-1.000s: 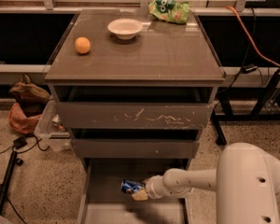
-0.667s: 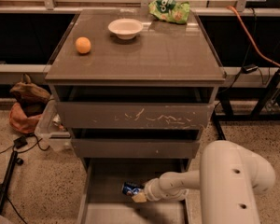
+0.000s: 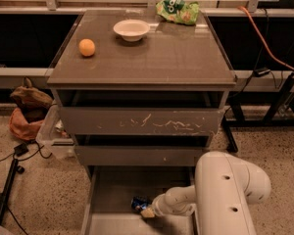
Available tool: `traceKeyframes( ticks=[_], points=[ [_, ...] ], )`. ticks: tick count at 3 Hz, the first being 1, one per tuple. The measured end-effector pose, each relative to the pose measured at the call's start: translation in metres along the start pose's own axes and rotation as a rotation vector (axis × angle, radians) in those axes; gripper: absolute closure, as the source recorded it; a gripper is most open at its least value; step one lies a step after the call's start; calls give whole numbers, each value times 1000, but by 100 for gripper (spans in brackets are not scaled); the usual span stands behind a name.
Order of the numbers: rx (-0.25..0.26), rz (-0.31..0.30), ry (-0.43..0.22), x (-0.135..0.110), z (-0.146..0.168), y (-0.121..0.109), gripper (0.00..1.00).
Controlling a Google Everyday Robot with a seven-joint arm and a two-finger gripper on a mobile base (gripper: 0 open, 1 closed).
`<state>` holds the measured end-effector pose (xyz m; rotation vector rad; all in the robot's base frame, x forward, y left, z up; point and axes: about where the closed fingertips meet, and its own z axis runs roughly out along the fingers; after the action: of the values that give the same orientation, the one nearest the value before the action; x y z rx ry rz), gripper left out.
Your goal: Place pepsi can into bottom drawer
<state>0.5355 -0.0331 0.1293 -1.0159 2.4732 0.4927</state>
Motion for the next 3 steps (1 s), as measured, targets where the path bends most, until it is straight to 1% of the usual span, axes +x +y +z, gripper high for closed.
traceKeyframes(
  ticks=[1,3],
  points=[
    [0,0,0,0,0,0,82],
    [0,0,0,0,0,0,36]
  ],
)
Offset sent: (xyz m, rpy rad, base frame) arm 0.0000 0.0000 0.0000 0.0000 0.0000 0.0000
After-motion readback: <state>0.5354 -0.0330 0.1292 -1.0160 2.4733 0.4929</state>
